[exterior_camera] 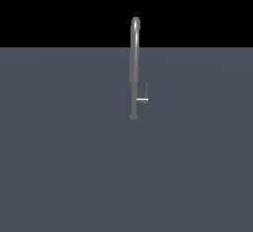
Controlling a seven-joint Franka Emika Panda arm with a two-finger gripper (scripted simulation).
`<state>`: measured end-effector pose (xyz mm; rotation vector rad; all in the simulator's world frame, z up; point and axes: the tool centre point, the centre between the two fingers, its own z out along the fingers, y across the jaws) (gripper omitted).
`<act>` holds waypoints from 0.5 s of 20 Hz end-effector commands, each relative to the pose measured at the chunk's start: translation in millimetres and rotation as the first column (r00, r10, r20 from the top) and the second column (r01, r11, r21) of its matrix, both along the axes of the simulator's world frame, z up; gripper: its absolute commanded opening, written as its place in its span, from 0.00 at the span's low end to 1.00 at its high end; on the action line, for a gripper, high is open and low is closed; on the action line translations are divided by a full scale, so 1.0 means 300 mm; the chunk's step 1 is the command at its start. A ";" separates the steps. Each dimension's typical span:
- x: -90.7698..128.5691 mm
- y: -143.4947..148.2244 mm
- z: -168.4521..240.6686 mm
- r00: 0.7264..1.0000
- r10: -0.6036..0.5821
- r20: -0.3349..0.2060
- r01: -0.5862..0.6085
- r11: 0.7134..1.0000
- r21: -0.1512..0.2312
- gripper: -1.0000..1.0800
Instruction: Turn on the faucet by rotating a designated handle.
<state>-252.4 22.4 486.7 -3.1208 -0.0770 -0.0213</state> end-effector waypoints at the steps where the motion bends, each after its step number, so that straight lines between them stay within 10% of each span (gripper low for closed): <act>1: 0.000 0.000 0.000 1.000 0.000 0.000 0.000 1.000 0.000 0.00; 10: -0.007 -0.003 -0.025 0.999 0.037 -0.037 -0.038 0.999 -0.003 0.00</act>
